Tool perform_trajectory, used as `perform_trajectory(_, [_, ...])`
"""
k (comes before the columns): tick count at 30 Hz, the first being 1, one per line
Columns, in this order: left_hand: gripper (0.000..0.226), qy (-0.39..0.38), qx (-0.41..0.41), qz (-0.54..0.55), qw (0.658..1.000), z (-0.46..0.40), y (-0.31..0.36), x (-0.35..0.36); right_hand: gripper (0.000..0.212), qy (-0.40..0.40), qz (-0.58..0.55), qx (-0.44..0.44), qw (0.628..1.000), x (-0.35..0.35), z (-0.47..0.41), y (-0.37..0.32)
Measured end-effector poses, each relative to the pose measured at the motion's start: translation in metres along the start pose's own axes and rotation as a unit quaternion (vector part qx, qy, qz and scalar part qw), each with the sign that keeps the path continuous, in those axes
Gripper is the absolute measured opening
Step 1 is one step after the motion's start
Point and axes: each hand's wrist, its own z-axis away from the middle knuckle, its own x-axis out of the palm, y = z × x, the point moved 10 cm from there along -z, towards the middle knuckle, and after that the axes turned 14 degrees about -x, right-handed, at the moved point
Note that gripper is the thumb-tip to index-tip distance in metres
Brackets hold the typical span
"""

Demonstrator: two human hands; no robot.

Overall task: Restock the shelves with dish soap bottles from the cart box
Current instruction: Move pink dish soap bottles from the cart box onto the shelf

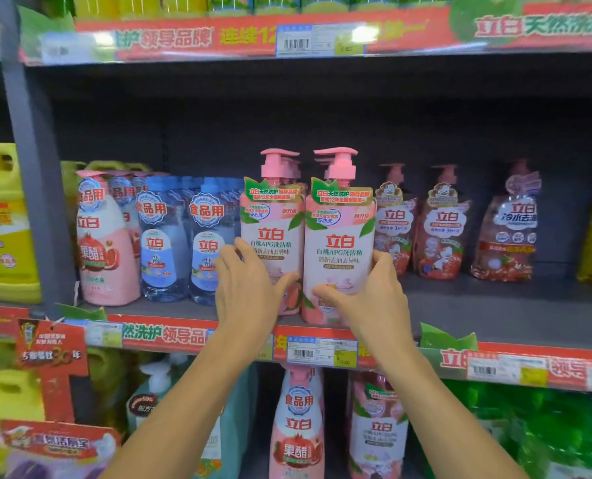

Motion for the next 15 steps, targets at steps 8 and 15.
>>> perform_trajectory(8, [0.098,-0.015,0.001,-0.042,0.999,-0.009,0.015,0.012,0.083,-0.003,-0.008,0.01,1.0,0.005,-0.003,0.008])
perform_trajectory(15, [0.084,-0.033,-0.005,-0.058,0.998,-0.025,0.02,0.027,0.083,0.0,-0.011,0.004,1.0,0.009,-0.006,0.014])
